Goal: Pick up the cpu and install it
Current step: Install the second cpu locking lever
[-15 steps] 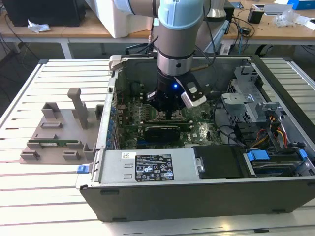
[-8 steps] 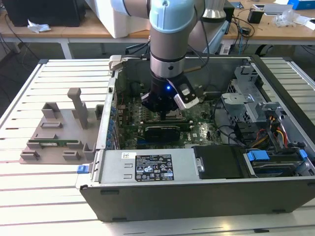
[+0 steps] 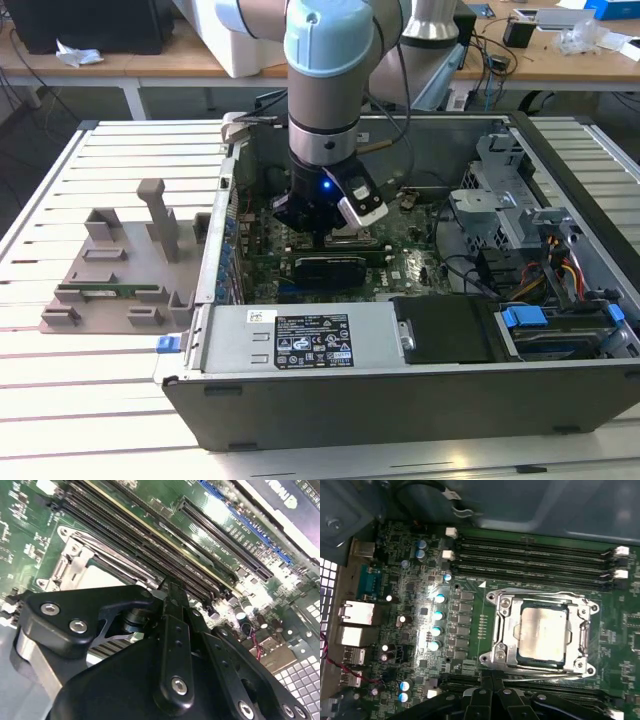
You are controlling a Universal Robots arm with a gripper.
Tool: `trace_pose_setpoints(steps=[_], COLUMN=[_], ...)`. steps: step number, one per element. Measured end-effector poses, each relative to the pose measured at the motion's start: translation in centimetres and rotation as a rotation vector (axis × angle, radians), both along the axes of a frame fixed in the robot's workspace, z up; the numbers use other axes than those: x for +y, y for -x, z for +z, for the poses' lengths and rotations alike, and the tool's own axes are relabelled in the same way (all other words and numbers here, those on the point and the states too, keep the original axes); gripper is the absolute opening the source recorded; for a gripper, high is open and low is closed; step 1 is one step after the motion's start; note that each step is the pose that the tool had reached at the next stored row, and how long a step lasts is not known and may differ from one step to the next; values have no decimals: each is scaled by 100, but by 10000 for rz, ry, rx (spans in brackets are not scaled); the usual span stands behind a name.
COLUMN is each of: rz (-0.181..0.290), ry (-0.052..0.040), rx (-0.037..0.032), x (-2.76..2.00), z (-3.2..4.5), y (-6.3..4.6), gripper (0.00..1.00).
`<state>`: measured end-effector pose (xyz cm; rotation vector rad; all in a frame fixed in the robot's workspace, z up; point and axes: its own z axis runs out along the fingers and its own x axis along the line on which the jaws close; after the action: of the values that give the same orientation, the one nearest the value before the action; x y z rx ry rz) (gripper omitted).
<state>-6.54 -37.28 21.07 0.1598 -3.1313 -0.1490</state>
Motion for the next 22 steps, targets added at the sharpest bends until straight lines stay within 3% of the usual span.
trace_pose_setpoints(steps=[4, 14, 22], rz=[197, 348, 354], ry=[-17, -40, -66], rx=[0, -3, -10], x=[6, 132, 136], z=[-31, -77, -64], y=[53, 54, 53], gripper=[11, 11, 11])
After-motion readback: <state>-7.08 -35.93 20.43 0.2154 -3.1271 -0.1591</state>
